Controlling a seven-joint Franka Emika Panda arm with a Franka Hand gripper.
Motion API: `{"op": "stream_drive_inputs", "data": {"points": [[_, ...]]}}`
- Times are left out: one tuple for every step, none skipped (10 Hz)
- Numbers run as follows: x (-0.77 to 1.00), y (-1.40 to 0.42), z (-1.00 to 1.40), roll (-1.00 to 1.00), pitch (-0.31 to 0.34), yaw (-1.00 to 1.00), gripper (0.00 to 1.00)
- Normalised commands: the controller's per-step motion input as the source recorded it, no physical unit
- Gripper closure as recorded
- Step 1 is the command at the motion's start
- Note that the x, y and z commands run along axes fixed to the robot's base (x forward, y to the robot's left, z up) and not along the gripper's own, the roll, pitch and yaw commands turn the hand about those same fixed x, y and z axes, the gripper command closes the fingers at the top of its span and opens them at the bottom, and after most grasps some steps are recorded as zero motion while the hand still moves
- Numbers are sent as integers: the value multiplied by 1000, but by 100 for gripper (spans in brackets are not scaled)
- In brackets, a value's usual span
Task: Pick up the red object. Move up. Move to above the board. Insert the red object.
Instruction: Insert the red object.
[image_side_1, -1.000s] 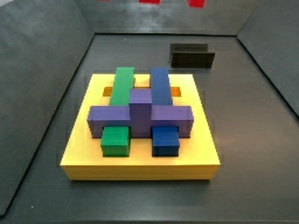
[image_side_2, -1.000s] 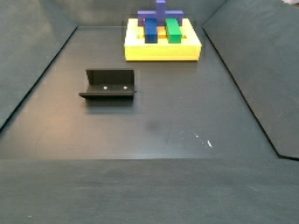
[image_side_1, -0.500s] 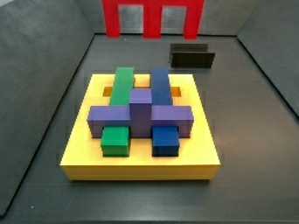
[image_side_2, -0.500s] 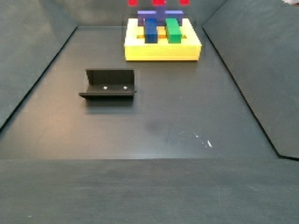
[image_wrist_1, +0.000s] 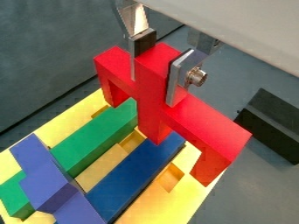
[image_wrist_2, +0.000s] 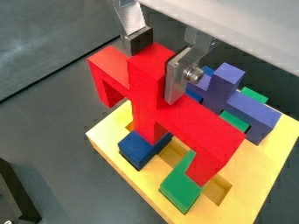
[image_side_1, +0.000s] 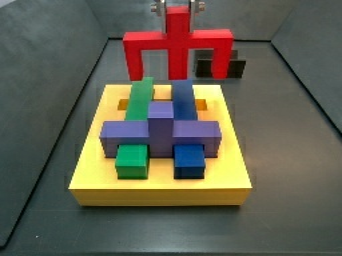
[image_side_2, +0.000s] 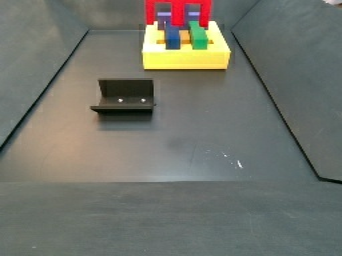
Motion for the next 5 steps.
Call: {"op": "stream_drive_inputs", "data": {"points": [[0, 0, -77, 29, 0, 0, 100], [-146, 0, -157, 37, -40, 0, 100], [-260, 0, -217, 20, -97, 0, 100], [-197, 0, -214, 0, -106, 0, 100], [0, -111, -197, 0, -67, 0, 100]]}}
